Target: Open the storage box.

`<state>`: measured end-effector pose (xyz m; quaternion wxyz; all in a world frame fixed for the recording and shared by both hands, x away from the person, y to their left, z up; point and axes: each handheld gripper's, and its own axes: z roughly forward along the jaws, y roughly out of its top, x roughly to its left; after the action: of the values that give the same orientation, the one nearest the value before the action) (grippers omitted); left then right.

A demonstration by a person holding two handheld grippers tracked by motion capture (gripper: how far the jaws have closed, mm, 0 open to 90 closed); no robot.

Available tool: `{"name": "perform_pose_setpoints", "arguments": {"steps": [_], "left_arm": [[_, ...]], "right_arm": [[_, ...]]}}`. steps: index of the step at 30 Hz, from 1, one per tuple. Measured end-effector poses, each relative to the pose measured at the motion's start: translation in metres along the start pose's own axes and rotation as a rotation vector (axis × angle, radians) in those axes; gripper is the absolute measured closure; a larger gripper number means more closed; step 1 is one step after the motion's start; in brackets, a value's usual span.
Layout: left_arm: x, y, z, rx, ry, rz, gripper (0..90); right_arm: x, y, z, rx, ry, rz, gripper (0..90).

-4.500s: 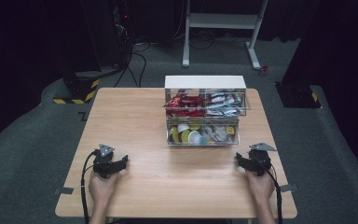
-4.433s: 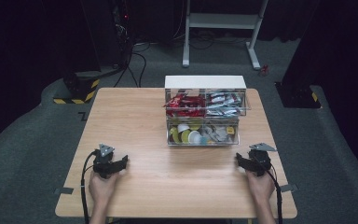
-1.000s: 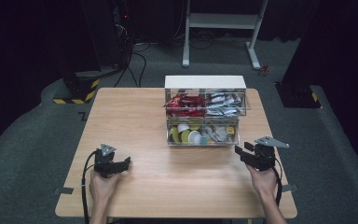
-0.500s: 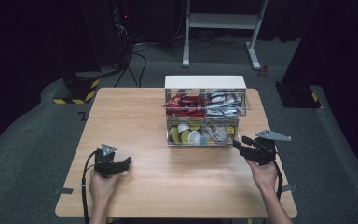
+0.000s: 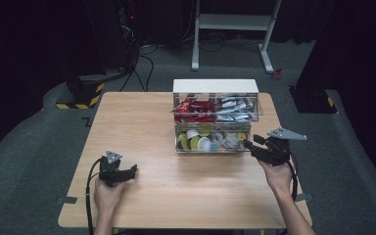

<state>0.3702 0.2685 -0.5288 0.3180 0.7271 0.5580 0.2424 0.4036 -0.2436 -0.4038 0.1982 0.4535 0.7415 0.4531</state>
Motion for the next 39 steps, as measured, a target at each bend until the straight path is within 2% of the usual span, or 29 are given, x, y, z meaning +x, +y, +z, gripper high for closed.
{"name": "perform_pose_setpoints", "arguments": {"steps": [8, 16, 18, 29, 39], "left_arm": [[0.0, 0.0, 0.0, -0.001, 0.002, -0.002, 16.5], [0.0, 0.0, 0.0, -0.001, 0.002, -0.002, 16.6], [0.0, 0.0, 0.0, -0.001, 0.002, -0.002, 16.6], [0.0, 0.0, 0.0, -0.004, 0.007, -0.005, 17.8], [0.0, 0.0, -0.001, -0.008, 0.011, -0.01, 19.5]], "right_arm": [[-0.001, 0.013, -0.003, -0.033, 0.027, 0.013, 49.5], [0.003, 0.026, -0.006, -0.025, 0.022, -0.027, 49.8], [0.006, 0.031, -0.008, -0.033, 0.024, -0.047, 50.1], [0.01, 0.043, -0.013, -0.064, 0.022, -0.082, 56.4], [0.01, 0.058, -0.007, -0.056, 0.041, -0.071, 58.6]]}}
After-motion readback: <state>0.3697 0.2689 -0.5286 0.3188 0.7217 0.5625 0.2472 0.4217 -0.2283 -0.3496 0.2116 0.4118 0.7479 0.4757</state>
